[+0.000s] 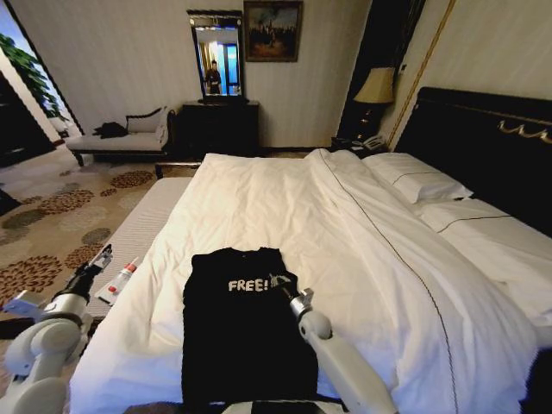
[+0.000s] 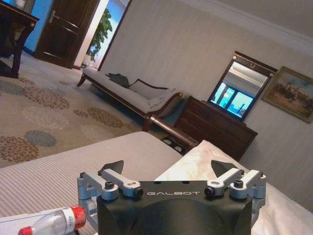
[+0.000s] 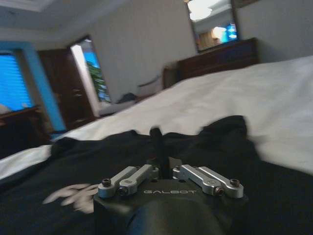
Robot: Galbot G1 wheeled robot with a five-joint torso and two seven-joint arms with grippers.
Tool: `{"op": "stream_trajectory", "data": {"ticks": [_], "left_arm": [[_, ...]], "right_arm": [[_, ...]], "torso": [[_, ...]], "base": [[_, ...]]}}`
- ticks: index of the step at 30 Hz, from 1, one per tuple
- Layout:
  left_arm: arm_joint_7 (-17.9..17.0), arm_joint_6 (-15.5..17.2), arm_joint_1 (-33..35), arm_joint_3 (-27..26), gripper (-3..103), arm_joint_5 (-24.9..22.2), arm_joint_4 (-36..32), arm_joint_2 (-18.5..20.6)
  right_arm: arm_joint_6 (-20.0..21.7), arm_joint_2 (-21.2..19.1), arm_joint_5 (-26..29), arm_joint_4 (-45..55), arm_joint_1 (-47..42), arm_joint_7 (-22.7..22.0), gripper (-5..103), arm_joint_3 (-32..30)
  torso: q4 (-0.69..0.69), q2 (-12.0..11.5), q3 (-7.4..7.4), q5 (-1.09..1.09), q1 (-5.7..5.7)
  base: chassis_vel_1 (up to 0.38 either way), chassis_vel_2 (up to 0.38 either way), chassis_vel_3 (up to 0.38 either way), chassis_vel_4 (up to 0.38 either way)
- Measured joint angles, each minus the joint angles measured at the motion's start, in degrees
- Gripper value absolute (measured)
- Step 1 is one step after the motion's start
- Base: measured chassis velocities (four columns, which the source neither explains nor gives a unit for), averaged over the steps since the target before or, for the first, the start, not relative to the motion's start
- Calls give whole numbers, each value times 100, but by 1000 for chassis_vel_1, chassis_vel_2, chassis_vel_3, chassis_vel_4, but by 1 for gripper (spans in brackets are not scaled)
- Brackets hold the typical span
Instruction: Fold the clothes on the bed.
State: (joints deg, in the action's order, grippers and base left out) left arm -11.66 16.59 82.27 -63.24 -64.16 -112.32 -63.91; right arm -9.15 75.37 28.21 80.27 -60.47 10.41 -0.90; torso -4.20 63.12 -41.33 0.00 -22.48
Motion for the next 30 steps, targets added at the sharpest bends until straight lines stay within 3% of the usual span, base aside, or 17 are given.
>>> {"op": "stream_trajectory", "data": {"ticks": [7, 9, 11, 12, 14, 16, 19, 25, 30], "left_arm": [[-15, 60, -33, 2, 100, -12, 82, -29], [-16, 63, -39, 8, 100, -12, 86, -33], [-17, 67, -58, 13, 100, -19, 95, -34], [-18, 68, -73, 14, 100, -35, 101, -33], [-28, 70, -112, 14, 100, -68, 113, -8], [-30, 70, -118, 14, 100, -70, 115, -4], [-37, 71, -129, 31, 100, -62, 117, -7], [-38, 71, -152, 95, 100, -26, 151, -46], [-54, 70, -197, 175, 100, 8, 157, -54]], "right_arm": [[-529, -109, 200, 533, -305, 680, 41, 160], [-571, -118, 263, 561, -315, 752, 41, 157], [-615, -133, 444, 624, -322, 864, 51, 105], [-615, -143, 591, 670, -319, 889, 51, 42], [-296, -166, 1307, 794, -271, 493, 68, -206], [-209, -169, 1500, 806, -257, 339, 68, -249], [293, -200, 2456, 815, -248, -625, 84, -607], [791, -204, 3194, 1024, -428, -1388, 100, -950], [963, -169, 3335, 1026, -491, -1576, 100, -1035]], "torso": [[0, 1, 0, 0, 1], [-1, 0, 0, 0, 1], [0, 0, 0, 0, 1], [0, 0, 0, 0, 1], [0, 0, 0, 0, 2], [0, 0, 0, 0, 1], [0, 0, 0, 0, 0], [0, 0, 0, 1, 1], [0, 0, 0, 0, 1]], "base": [[0, 0, 0, 0], [0, 0, 0, 0], [0, 0, 0, 0], [0, 0, 0, 0], [0, 0, 0, 0], [0, 0, 0, 0], [0, 0, 0, 0], [0, 0, 0, 0], [0, 0, 0, 0]]}}
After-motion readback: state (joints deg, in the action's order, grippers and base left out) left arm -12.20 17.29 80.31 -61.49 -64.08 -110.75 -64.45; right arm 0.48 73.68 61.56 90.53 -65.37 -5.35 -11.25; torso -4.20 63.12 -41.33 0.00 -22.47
